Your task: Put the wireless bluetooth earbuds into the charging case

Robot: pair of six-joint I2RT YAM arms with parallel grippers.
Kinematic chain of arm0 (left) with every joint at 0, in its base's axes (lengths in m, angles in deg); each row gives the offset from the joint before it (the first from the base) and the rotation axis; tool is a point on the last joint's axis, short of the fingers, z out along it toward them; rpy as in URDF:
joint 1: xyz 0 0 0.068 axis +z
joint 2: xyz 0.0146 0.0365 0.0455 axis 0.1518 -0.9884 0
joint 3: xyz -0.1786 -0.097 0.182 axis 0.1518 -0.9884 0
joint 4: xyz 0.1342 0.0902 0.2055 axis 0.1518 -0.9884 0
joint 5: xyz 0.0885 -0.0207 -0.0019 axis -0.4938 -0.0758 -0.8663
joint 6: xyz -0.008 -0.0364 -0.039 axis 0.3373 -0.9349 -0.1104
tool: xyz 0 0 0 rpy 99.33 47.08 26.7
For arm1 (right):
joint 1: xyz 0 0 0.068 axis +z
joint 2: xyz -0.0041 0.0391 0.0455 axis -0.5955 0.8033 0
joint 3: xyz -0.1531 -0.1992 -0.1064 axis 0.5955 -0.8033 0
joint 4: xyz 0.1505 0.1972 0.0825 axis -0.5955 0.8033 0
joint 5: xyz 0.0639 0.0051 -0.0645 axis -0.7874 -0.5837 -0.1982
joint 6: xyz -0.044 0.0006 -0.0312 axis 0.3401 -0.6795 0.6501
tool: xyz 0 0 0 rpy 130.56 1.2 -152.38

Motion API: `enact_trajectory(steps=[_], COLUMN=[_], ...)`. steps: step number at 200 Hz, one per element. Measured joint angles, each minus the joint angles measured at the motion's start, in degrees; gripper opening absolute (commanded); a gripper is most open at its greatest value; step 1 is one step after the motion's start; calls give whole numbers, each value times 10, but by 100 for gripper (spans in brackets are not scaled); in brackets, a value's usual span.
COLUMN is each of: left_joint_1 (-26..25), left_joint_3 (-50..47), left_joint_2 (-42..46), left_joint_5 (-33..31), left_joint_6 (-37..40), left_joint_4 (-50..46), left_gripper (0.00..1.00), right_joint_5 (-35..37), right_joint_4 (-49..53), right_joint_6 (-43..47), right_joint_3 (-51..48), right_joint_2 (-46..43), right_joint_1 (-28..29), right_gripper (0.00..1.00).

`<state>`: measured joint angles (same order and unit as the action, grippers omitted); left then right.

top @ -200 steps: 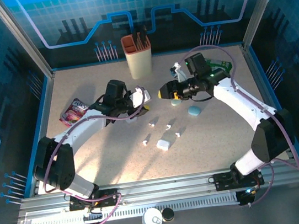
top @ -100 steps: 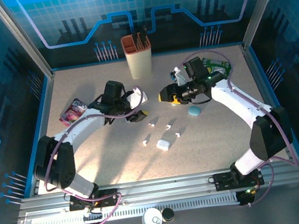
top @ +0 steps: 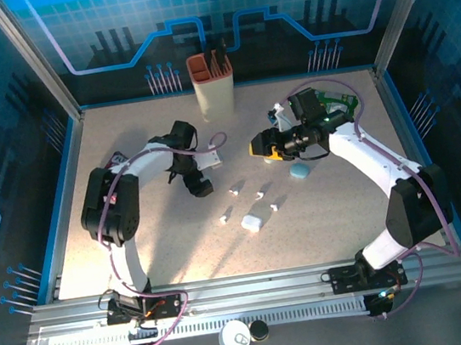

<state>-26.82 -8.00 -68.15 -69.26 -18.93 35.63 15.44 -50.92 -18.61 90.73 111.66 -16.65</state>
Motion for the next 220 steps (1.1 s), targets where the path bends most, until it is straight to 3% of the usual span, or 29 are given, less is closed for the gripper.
enact_trajectory(steps=[24,63,85,167,220], left_joint_1=[0,3,3,4,3], left_joint_3=[11,27,28,-25,-66], left_joint_2=[-32,-39,-41,13,138], left_joint_5=[-12,-21,-22,0,105], left_joint_6=[3,-4,-2,-43,-81], left_joint_4=[-10,-17,-17,7,100], left_gripper=[84,54,44,43,42], right_joint_5=[0,0,0,0,-5], right_joint_4=[0,0,0,-3,-17], right_joint_6=[0,0,0,-9,-24], right_joint_3=[0,0,0,0,0], right_joint_2=[0,0,0,-2,-5], right_joint_1=[0,-1,-1,-12,-17], right_gripper=[64,64,64,64,64])
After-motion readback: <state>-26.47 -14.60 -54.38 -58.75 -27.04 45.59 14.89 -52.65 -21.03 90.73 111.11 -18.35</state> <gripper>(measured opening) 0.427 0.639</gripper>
